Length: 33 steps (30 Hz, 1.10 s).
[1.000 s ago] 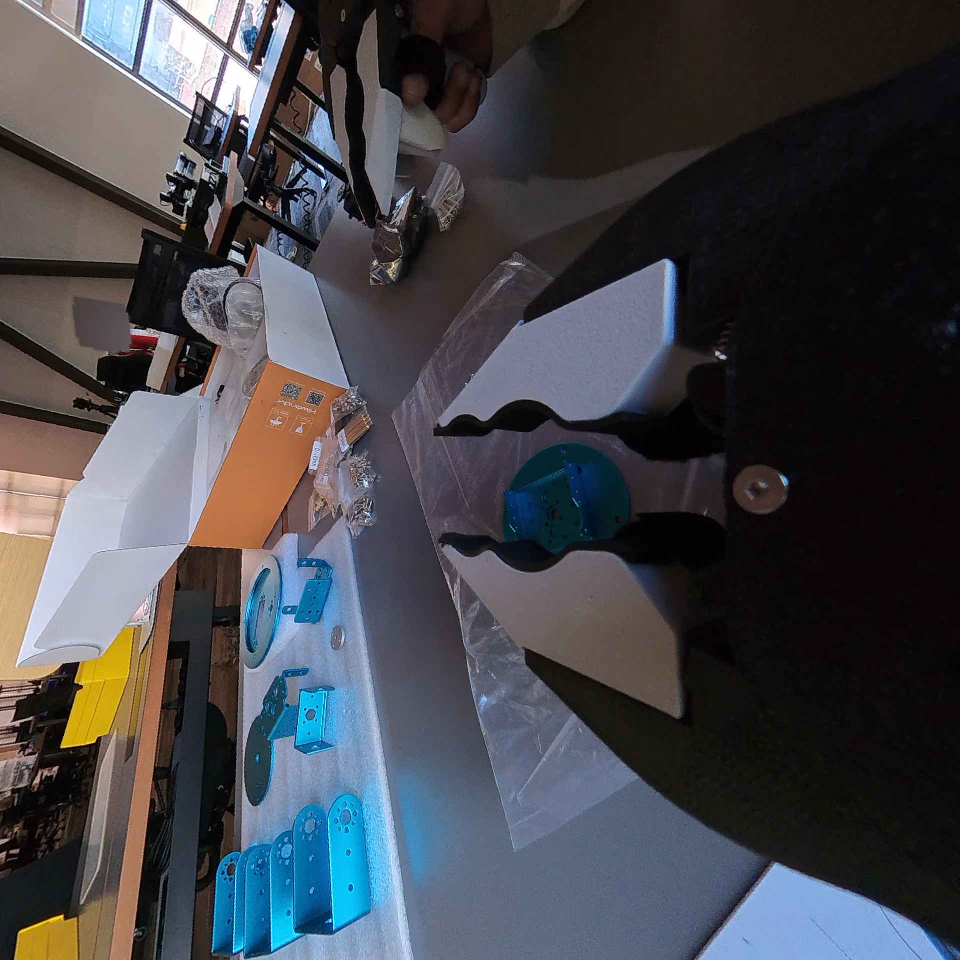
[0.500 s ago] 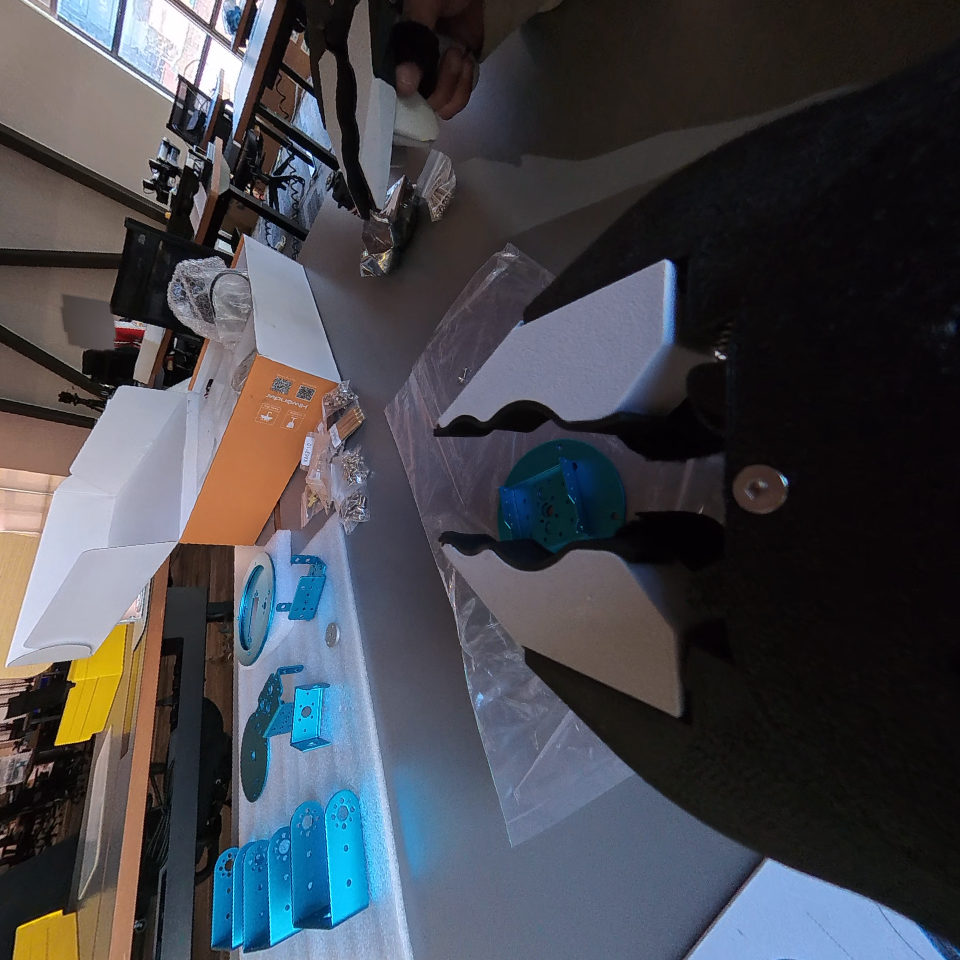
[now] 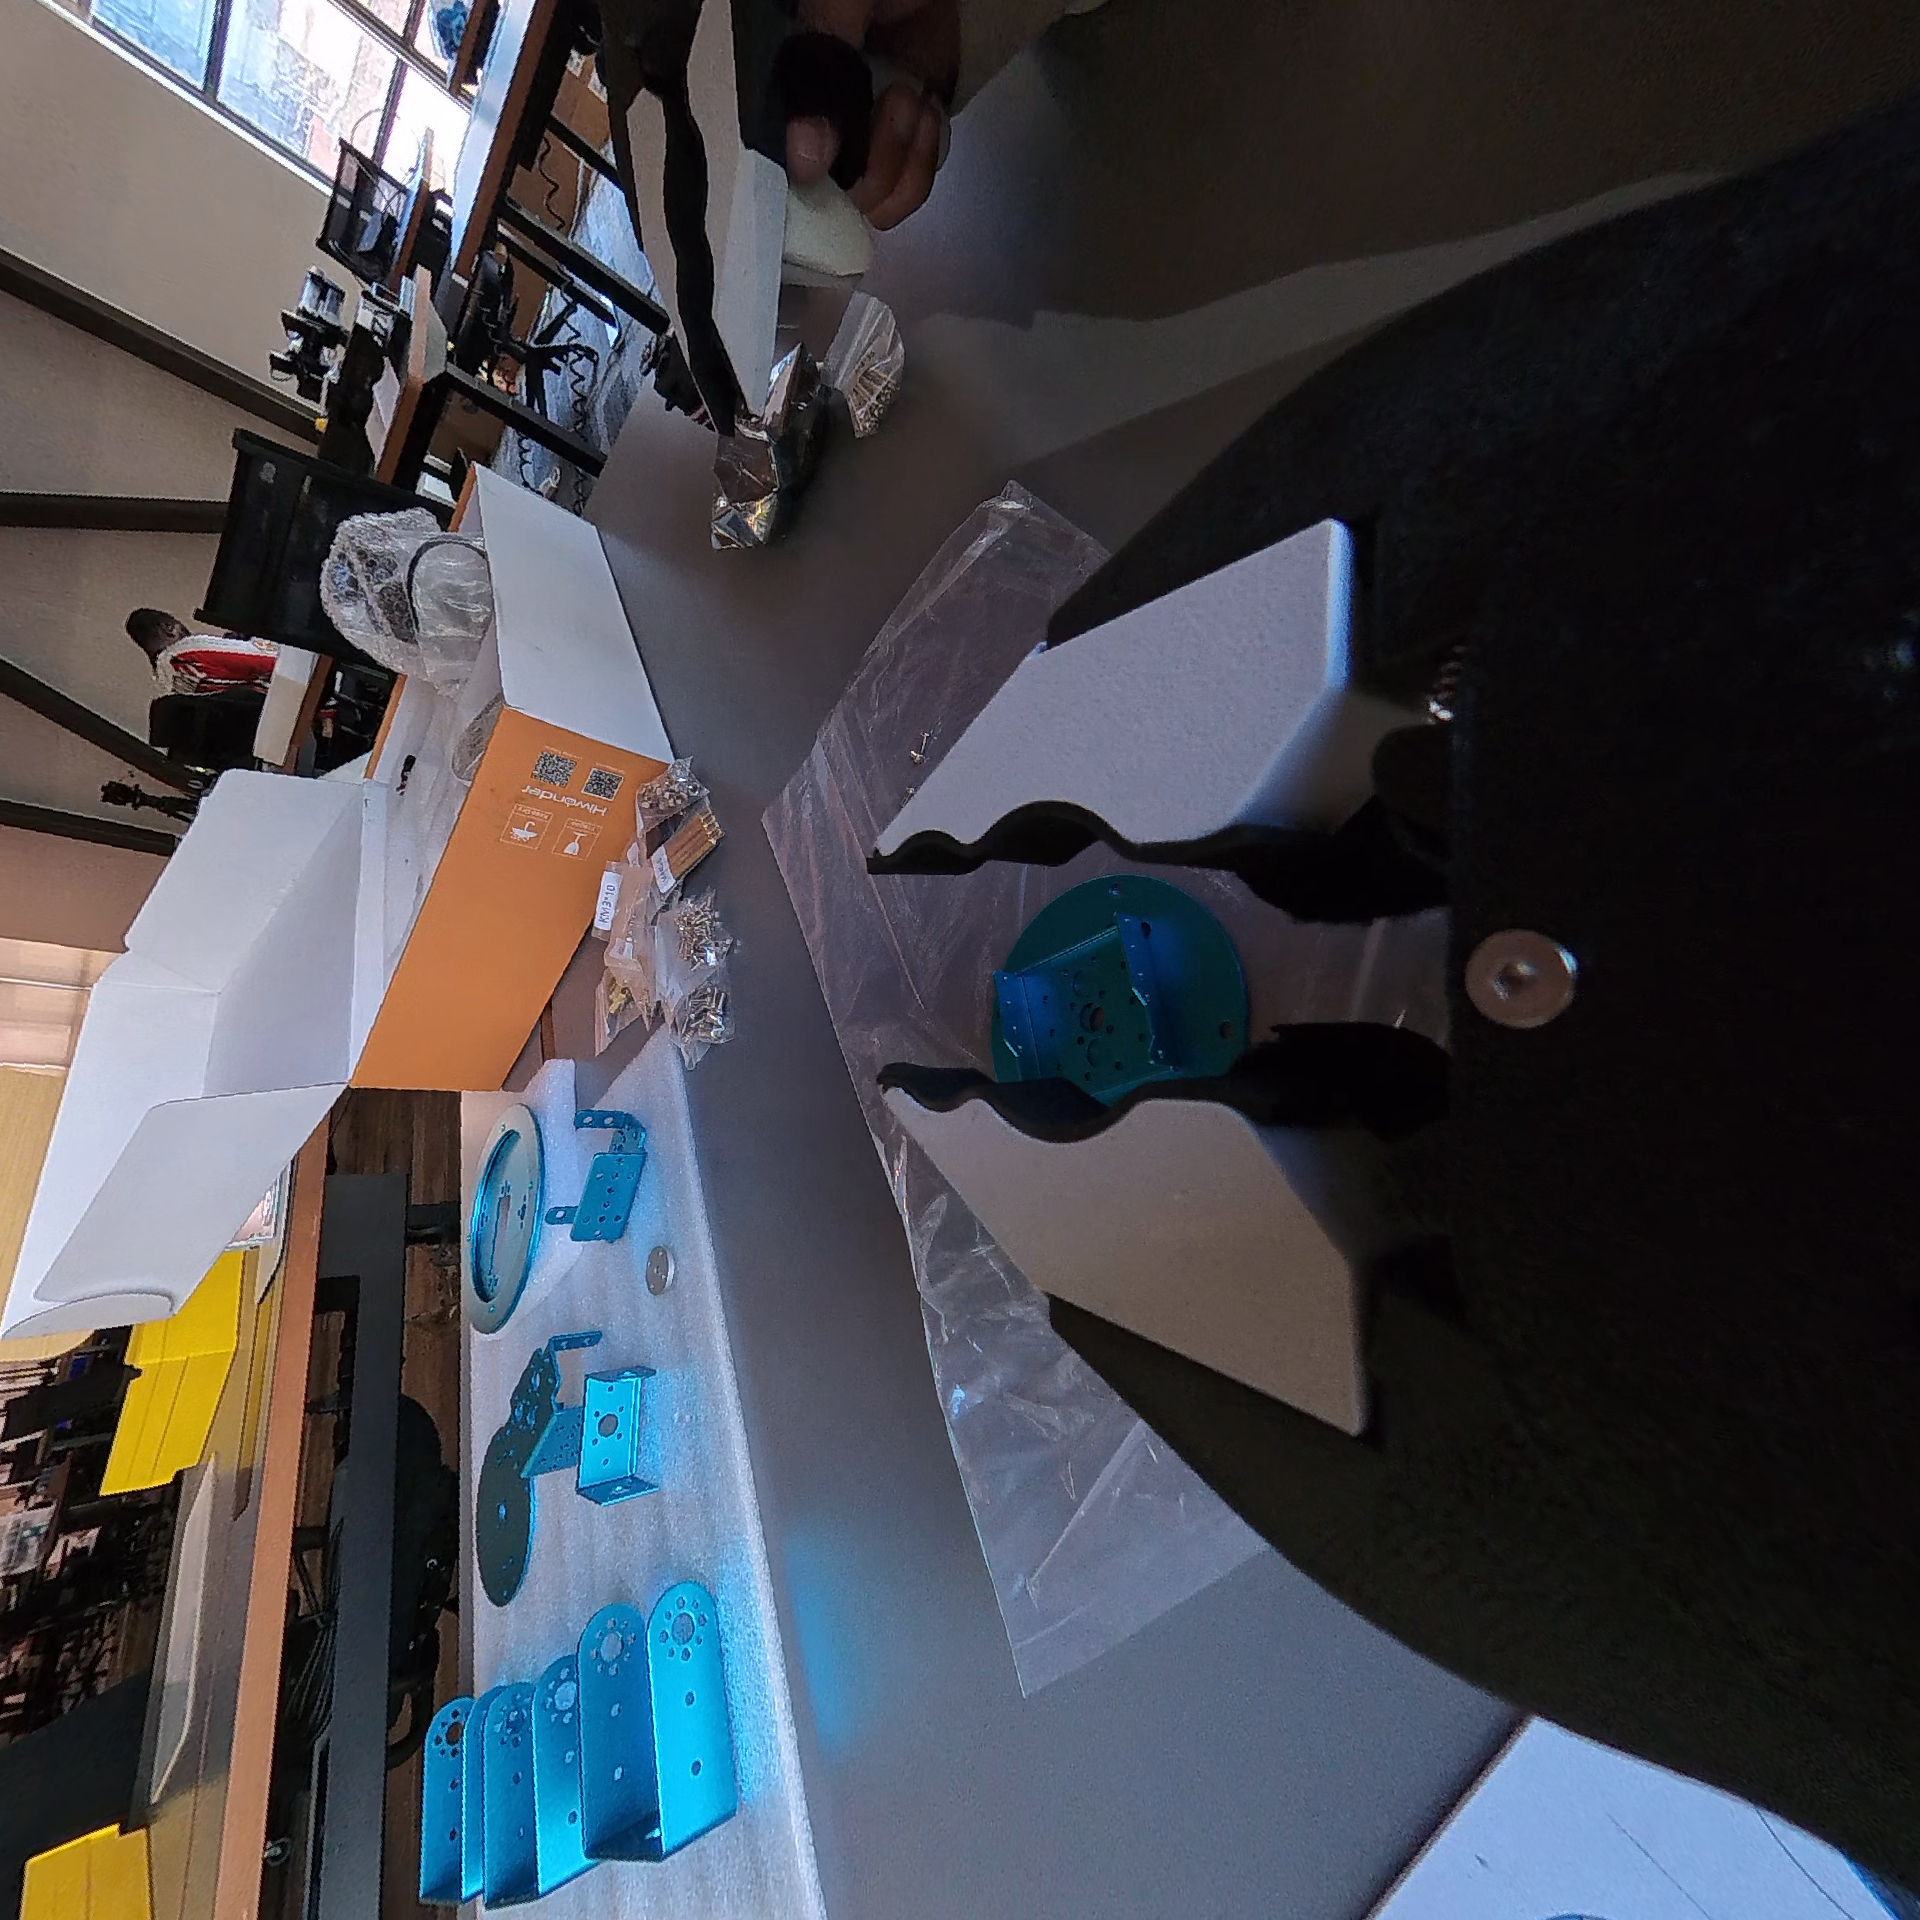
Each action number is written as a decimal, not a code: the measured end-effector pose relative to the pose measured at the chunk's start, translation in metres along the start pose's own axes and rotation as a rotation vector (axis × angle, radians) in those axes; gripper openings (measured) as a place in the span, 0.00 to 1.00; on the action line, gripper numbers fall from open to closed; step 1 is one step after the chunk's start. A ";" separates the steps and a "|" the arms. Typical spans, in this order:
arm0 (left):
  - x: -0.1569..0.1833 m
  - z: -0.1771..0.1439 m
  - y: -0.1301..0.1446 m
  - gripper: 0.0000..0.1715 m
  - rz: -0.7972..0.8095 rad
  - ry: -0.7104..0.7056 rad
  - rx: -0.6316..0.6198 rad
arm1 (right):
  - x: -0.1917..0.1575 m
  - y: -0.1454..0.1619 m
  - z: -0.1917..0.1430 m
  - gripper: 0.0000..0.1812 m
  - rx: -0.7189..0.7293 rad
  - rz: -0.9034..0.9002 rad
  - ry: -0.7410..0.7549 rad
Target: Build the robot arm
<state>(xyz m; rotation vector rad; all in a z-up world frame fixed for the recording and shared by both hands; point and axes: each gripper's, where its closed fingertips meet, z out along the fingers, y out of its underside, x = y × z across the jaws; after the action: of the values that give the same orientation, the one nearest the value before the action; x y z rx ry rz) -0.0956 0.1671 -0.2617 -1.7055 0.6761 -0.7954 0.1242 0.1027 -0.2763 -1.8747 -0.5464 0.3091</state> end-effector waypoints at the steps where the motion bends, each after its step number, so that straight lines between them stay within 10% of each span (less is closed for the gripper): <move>1: 0.000 0.000 0.000 0.21 0.001 0.000 0.000 | 0.000 0.000 0.000 0.08 0.000 0.000 -0.001; 9: -0.001 0.000 -0.001 0.21 -0.014 0.002 0.001 | 0.055 -0.004 -0.059 0.09 0.063 0.055 0.202; 17: -0.001 0.007 0.004 0.21 -0.018 0.011 -0.032 | 0.137 0.074 -0.177 0.09 -0.102 0.212 0.496; 33: 0.002 0.007 -0.004 0.21 -0.093 0.072 0.011 | 0.111 0.136 -0.247 0.11 -0.282 0.293 0.449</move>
<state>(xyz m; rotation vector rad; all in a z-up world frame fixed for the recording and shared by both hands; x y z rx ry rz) -0.0882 0.1709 -0.2584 -1.7145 0.6441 -0.9282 0.3636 -0.0805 -0.3082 -2.2145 -0.0064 -0.0084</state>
